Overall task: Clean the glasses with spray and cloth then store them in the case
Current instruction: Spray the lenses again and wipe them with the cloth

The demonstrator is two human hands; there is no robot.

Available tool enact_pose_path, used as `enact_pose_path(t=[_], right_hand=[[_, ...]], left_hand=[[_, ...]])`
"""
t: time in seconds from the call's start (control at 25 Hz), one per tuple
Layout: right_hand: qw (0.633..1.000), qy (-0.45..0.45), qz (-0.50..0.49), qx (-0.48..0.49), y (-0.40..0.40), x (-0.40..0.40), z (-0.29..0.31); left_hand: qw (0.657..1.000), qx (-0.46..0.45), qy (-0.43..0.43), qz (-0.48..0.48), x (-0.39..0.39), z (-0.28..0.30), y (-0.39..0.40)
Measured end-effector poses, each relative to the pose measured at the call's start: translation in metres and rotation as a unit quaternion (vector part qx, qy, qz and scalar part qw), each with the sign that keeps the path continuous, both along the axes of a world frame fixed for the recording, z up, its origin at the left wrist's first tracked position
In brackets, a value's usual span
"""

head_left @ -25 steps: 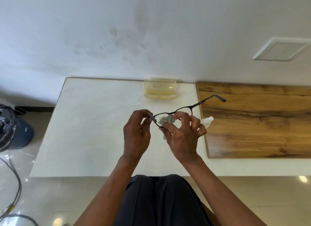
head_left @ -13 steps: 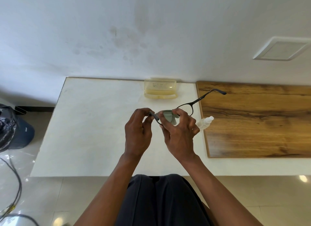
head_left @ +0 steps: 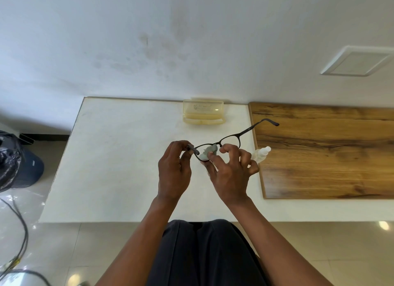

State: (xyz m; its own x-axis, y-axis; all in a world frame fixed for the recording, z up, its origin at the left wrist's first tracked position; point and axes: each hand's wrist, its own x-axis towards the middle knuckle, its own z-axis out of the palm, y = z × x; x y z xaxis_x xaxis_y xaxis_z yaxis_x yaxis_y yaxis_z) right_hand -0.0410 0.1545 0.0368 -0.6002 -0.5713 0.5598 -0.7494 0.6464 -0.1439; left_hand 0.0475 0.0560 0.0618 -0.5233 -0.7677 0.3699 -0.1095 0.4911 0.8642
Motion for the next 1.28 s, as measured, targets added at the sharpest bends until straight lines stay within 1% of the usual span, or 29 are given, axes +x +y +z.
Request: enact_pose_path(t=[0.12,0.24,0.4,0.6,0.76,0.88,1.0,1.12,1.2,1.28], right_hand=[[0.999,-0.005,-0.004,0.031,-0.003,0.001,-0.001],[0.998,-0.033,0.013,0.048,-0.007,0.004,0.000],[0.995,-0.079,0.054,0.022,-0.010,0.006,0.001],[0.993,-0.088,0.077,-0.013,-0.010,0.004,0.002],[0.997,-0.040,0.068,-0.021,-0.005,0.000,0.000],[0.999,0.013,0.032,-0.002,-0.001,-0.003,0.001],[0.999,0.029,0.006,0.019,-0.002,-0.003,0.002],[0.998,-0.021,0.018,0.048,-0.007,0.002,0.001],[0.997,-0.052,0.028,0.050,-0.011,0.005,0.002],[0.996,-0.063,0.048,0.046,-0.012,0.006,0.001]], left_hand=[[1.000,-0.006,0.001,-0.003,0.000,0.001,0.000],[1.000,-0.007,0.000,-0.004,-0.001,0.002,0.001],[1.000,-0.006,-0.005,0.003,0.000,-0.001,-0.001],[1.000,-0.005,-0.003,0.014,0.003,-0.003,-0.001],[1.000,0.004,0.001,0.013,0.005,-0.004,0.001],[1.000,0.002,-0.008,0.010,0.005,-0.005,0.001],[1.000,0.000,-0.004,0.006,0.004,-0.005,0.000],[1.000,-0.007,0.000,0.005,0.004,-0.004,0.000],[1.000,-0.009,0.002,0.008,0.003,-0.004,-0.001],[1.000,-0.008,0.005,0.012,0.004,-0.004,-0.002]])
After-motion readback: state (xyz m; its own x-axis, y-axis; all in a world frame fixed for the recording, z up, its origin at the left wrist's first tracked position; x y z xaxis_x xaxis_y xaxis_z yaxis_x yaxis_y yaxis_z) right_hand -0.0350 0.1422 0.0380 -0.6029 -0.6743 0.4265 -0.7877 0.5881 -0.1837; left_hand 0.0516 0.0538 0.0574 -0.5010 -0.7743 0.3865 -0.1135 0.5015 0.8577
